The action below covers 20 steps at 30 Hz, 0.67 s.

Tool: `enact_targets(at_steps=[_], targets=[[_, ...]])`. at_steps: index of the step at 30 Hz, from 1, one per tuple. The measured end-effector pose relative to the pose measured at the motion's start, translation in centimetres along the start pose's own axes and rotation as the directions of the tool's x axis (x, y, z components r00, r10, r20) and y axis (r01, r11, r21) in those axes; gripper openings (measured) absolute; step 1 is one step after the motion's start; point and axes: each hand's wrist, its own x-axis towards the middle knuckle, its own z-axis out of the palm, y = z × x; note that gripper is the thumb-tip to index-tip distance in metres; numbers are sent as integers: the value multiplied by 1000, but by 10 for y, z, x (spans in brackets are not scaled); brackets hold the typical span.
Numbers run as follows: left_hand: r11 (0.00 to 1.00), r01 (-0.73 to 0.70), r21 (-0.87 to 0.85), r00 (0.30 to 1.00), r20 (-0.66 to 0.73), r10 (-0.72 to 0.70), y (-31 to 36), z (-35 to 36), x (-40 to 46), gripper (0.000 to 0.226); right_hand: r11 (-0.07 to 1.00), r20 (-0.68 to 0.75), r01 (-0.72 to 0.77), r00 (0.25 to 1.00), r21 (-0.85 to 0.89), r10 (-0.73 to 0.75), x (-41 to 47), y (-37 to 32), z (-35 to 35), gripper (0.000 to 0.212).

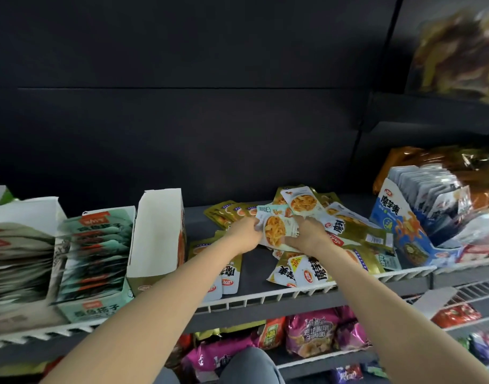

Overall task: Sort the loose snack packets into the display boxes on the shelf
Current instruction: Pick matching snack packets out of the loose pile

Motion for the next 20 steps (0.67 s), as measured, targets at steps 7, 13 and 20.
enact_targets(at_steps=[7,13,20], targets=[[995,70,-76,980,-180,-82,-6,-1,-4,32,999,-38,55,998,4,-54,-17,-20,-13,80],[982,-125,-144,905,-422,53,2,-47,-32,8,847,-402,287,911,448,-97,-41,-31,-33,41],[914,-306,-265,769,-635,74,-11,-119,-92,10,378,-14,28,999,925,-40,-74,-80,-47,44]])
